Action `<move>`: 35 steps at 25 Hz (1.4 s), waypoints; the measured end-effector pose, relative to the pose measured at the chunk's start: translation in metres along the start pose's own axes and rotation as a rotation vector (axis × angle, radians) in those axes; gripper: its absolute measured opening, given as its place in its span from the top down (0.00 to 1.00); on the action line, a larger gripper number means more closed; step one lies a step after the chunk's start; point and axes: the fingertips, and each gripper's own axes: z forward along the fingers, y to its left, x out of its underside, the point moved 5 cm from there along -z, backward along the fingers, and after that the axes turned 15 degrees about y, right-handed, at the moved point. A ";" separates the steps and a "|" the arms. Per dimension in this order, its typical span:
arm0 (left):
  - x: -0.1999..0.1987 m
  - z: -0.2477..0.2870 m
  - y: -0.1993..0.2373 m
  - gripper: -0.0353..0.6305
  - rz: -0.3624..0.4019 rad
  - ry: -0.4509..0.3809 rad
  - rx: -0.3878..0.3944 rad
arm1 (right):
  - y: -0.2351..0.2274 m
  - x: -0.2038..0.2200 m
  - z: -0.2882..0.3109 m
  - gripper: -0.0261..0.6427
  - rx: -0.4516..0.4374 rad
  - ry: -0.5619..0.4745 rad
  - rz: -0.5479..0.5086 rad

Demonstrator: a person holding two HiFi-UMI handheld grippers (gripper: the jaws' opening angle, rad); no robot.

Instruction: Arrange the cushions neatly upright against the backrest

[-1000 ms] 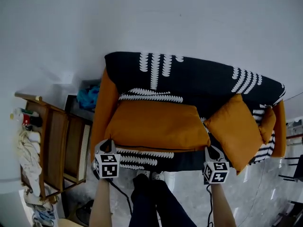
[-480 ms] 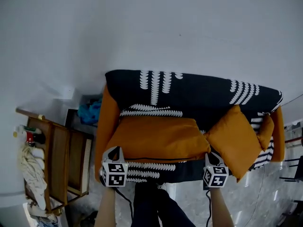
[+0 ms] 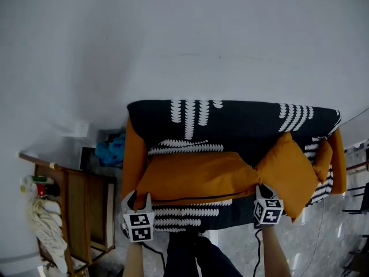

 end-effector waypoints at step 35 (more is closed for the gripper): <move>-0.091 0.032 0.029 0.94 -0.064 0.096 0.076 | -0.014 -0.099 0.022 0.89 -0.028 -0.027 -0.026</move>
